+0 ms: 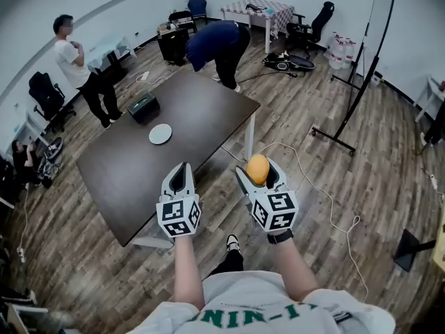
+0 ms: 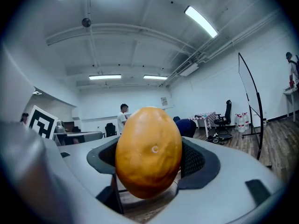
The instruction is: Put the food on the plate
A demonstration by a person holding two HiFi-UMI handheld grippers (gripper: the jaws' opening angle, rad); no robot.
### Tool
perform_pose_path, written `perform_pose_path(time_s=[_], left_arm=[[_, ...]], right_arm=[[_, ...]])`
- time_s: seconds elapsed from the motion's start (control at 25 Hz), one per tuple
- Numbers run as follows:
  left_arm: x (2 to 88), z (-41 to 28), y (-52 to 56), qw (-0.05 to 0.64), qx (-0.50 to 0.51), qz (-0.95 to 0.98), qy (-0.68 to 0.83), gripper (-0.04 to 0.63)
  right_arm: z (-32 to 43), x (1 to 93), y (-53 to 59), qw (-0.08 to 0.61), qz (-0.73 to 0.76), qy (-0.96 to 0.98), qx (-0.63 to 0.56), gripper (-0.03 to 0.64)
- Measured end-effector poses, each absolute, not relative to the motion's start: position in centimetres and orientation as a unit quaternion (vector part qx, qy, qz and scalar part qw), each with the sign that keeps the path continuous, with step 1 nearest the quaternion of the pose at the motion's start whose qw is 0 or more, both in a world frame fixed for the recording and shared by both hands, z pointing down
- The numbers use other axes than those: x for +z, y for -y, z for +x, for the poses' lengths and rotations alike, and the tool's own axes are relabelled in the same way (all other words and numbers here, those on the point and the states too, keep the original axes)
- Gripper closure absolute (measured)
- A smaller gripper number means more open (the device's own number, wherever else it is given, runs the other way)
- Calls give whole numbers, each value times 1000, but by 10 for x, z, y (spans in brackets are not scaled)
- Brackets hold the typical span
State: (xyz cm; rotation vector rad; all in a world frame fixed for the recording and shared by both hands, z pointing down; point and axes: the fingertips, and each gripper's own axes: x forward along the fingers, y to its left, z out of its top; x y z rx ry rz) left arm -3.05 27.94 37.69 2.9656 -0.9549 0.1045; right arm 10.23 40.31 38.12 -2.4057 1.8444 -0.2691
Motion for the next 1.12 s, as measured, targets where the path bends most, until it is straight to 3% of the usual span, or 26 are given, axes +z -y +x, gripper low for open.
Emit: perform_pose_path(time_s=[0.44, 1.12], left_arm=[[357, 25, -122, -18, -7, 949, 313, 583], [373, 16, 80, -10, 13, 878, 478, 583]], right_arm=[[137, 369, -223, 21, -757, -648, -73, 268], [148, 371, 33, -13, -610, -790, -67, 268]])
